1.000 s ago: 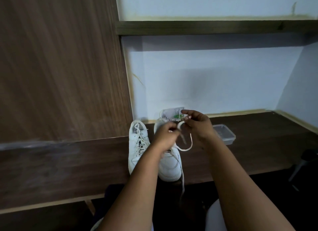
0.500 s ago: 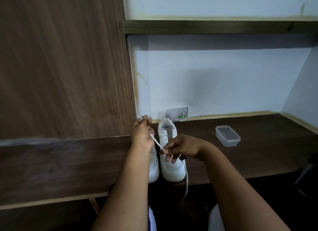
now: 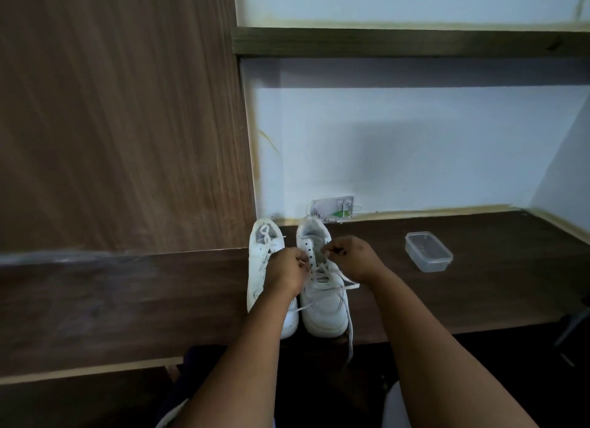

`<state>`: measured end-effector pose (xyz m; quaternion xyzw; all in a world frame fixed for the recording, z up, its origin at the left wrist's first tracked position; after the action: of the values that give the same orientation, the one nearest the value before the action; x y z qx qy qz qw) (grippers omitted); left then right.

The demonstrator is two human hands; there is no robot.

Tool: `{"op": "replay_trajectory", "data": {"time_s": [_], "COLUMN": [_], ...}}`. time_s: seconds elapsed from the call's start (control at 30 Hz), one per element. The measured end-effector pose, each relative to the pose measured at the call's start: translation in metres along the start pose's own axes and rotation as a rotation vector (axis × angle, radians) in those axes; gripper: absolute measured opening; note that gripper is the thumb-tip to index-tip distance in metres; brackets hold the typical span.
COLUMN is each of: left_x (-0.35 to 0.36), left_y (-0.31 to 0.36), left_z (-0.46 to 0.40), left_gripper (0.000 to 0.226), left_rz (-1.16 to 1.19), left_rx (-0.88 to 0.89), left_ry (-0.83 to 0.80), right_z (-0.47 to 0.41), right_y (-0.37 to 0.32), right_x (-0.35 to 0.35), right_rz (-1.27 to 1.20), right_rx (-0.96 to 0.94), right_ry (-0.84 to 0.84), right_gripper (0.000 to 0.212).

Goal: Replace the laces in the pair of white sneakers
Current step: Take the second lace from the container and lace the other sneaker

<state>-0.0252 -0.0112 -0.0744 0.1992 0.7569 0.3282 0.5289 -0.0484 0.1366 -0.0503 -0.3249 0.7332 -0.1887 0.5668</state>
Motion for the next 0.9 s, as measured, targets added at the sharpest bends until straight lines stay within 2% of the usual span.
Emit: {"op": "replay_trajectory", "data": {"time_s": [0.03,0.1,0.2,0.33,0.53,0.63,0.77,0.9], "left_x": [0.0,0.003,0.007,0.012,0.013,0.009,0.005,0.011], "left_y": [0.001,0.0,-0.002,-0.007,-0.009,-0.006,0.012,0.019], "left_z": [0.0,-0.001,-0.001,-0.004,-0.007,-0.011,-0.013,-0.018], "left_gripper": [0.002,0.016,0.016,0.011,0.02,0.023,0.038,0.038], "left_rz": [0.035,0.047,0.013,-0.023,-0.029,-0.035,-0.261,-0.353], "left_rx": [-0.005,-0.003,0.005,-0.011,0.006,0.084,0.262,0.297], "left_ry": [0.037,0.074,0.097,0.102,0.097,0.088,0.05,-0.019], "right_z": [-0.001,-0.002,-0.002,-0.007,-0.012,-0.012,-0.012,-0.012], "right_y": [-0.002,-0.002,0.0,0.001,0.01,0.012,0.015,0.015], "right_x": [0.006,0.021,0.034,0.038,0.038,0.039,0.041,0.043], "right_rz": [0.03,0.135,0.231,0.27,0.212,0.188,0.133,0.105], "right_rx": [-0.019,-0.048,-0.032,-0.015,0.05,0.064,0.096,0.099], "right_ry": [-0.013,-0.052,-0.107,-0.167,-0.189,-0.182,-0.167,-0.163], "right_gripper": [0.018,0.024,0.023,0.022,0.02,0.019,0.019,0.022]}}
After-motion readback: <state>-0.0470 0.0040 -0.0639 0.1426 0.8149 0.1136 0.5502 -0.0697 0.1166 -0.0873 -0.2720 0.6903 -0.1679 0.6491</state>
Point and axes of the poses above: each hand's wrist, its own z-axis away from the middle knuckle, its own x-axis out of the palm, y = z × x, the point moved 7 cm from there along -z, towards the middle knuckle, and after that the axes turned 12 degrees about y, right-handed, at the moved point
